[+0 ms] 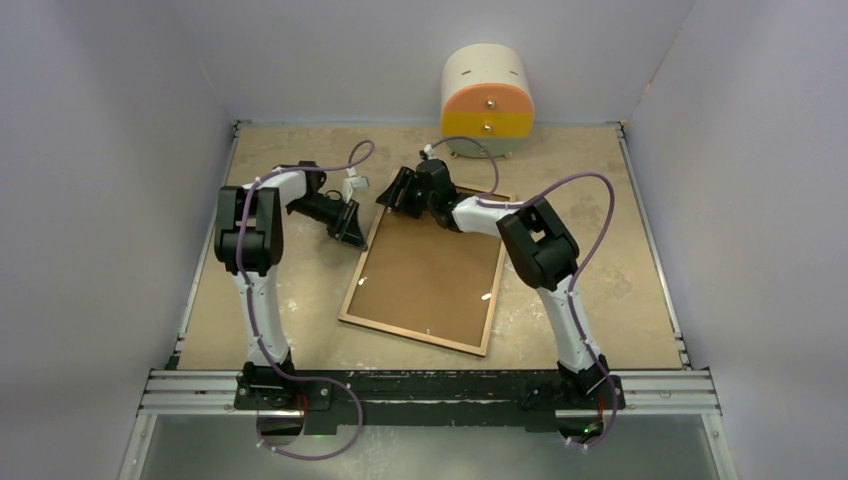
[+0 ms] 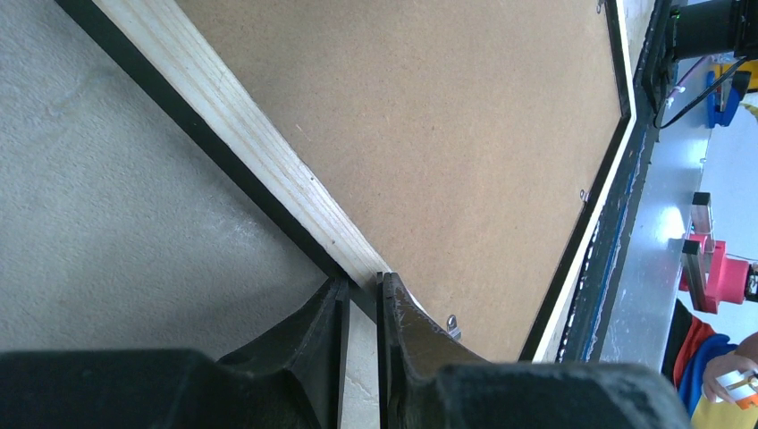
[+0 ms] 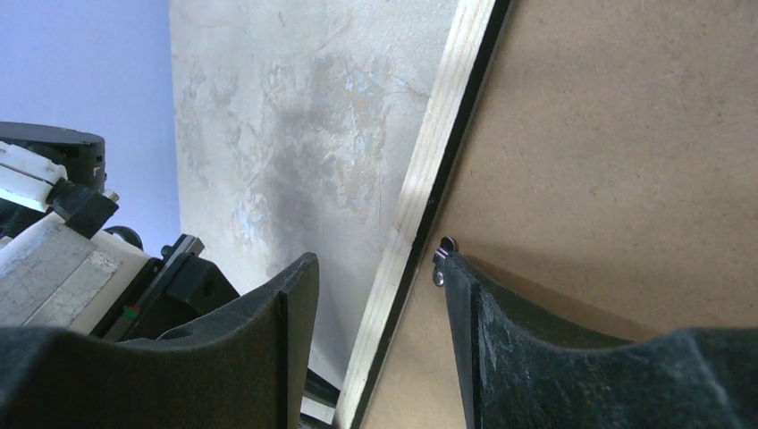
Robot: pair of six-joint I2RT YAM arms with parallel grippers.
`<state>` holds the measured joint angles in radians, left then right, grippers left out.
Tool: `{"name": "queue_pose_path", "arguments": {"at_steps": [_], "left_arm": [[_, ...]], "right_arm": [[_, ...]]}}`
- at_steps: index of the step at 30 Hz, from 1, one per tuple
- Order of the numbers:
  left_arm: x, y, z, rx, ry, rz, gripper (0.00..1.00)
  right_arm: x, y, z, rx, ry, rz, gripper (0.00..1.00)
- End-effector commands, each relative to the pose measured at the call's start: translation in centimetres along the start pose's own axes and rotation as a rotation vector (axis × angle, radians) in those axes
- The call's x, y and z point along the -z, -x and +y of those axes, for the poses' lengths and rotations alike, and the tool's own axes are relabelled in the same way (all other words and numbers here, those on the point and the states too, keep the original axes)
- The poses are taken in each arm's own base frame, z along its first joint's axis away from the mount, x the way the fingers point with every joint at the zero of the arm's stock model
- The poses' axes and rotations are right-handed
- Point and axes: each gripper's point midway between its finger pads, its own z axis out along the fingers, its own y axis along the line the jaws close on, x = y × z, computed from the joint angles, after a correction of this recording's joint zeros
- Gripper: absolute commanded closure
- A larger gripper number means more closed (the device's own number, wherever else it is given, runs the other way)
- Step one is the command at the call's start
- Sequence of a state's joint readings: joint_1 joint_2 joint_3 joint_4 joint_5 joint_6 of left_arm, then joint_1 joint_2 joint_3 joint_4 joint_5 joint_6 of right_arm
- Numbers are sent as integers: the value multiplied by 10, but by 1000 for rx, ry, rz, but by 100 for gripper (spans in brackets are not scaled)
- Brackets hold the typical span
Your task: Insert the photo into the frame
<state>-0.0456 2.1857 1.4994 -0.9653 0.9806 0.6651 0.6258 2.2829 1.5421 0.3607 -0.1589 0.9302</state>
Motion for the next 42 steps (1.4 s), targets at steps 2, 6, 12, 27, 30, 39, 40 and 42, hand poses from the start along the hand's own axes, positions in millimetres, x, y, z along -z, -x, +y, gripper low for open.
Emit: {"name": "queue_pose_path", "arguments": {"at_steps": [2,6,12,27,30,39,40,42], "left_arm": [[-8,-14,3,-38,19,51,88],[-9,-14,3,-40,18,53,89],[-9,-14,4,-46,21,55,90],[-6,-16,1,-57,31,67,91],[-6,-15,1,-61,33,66,91],[-7,-16,1,-59,27,67,91],[-7,-16,1,-59,26,67,91],[-7,-16,1,-59,26,67,91]], "right_arm": [[-7,-2,-5,4,-10,30,44],[-10,-5,-3,-18,13,40,45],[-9,-9,0,-25,35,57,47],[52,83,-8,35,-28,-134,39],[74,100,-29,33,-85,-178,38],[90,111,-84,-16,-196,-197,41],[87,110,-85,-20,-193,-190,41],[82,107,-86,-25,-182,-178,42]]}}
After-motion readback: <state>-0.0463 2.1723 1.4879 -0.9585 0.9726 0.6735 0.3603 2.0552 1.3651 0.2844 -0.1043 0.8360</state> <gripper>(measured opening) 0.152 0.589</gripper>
